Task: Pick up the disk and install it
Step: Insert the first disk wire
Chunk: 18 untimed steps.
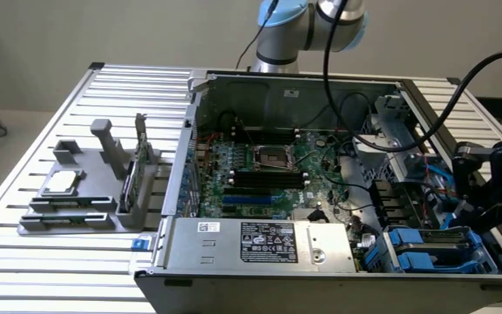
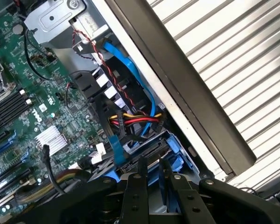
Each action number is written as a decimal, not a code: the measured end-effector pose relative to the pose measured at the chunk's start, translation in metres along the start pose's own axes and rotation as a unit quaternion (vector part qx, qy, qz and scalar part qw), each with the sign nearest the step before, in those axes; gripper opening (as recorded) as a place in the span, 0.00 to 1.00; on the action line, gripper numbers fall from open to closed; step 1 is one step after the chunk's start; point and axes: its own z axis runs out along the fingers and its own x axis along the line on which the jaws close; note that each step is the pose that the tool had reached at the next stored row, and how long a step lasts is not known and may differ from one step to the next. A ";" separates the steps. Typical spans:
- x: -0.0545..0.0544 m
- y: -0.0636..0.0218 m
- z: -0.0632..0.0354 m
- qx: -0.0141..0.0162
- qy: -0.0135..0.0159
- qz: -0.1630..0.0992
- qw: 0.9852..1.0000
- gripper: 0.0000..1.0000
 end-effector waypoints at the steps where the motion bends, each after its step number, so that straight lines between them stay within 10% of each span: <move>1: 0.000 0.0007 0.0006 0.000 0.000 0.000 1.000 0.25; 18: 0.002 0.0144 0.0144 -0.005 -0.006 0.003 1.000 0.25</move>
